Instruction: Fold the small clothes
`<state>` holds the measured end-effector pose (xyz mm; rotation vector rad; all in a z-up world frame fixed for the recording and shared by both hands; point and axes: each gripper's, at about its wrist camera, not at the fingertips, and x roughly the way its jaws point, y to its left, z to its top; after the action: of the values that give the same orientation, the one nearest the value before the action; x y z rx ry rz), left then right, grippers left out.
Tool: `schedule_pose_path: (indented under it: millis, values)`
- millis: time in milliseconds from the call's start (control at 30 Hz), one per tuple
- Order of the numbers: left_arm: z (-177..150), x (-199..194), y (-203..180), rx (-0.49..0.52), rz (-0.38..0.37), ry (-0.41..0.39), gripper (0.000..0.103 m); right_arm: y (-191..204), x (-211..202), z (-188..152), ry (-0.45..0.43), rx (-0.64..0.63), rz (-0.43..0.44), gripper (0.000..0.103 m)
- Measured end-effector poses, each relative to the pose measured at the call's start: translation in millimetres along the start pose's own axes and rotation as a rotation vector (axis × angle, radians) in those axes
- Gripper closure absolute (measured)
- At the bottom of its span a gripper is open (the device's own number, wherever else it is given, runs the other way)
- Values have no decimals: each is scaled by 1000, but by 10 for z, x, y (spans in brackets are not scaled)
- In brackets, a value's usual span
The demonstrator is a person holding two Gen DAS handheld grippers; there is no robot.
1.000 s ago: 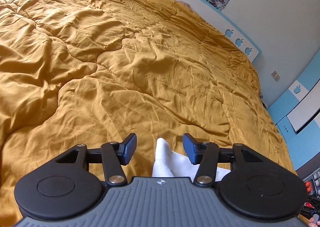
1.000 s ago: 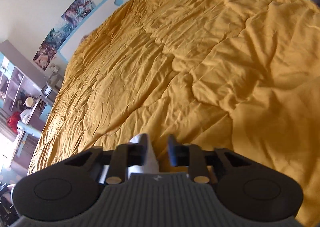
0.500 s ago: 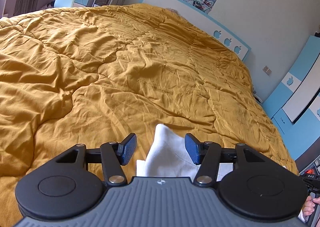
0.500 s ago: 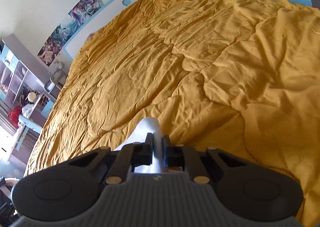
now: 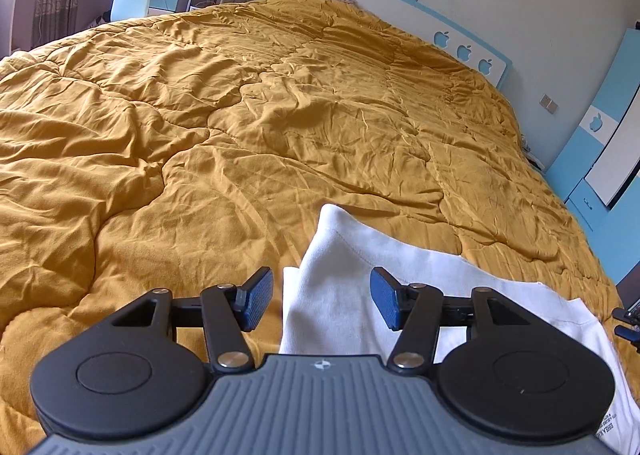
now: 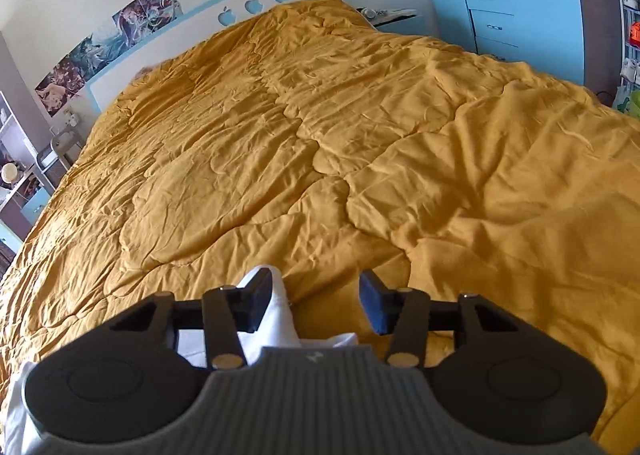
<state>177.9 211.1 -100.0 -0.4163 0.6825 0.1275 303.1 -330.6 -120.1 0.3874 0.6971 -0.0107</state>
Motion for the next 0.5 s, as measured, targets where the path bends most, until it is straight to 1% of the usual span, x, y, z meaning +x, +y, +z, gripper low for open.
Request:
schedule_pose_path:
  millis: [67,100,167,300,367,500]
  values:
    - [-22,-4,-107,41,68,50,39,24,-202,-49,-22,-21,9,53]
    - [-44,-15,-153,62,84,66,39,50,-315,-87,-33,-37,18,51]
    - [-92,-65,-228,95,83,78,39,109,-528,-171,-39,-70,38,45]
    - [-179,-209,-356,119,82,72,39,235,-978,-420,-29,-115,64,39]
    - [-222,-268,-424,135,81,80,39,248,-1188,-555,-17,-102,79,37]
    - [-318,-401,-551,126,49,99,39,175,-1626,-897,-1,-29,112,34]
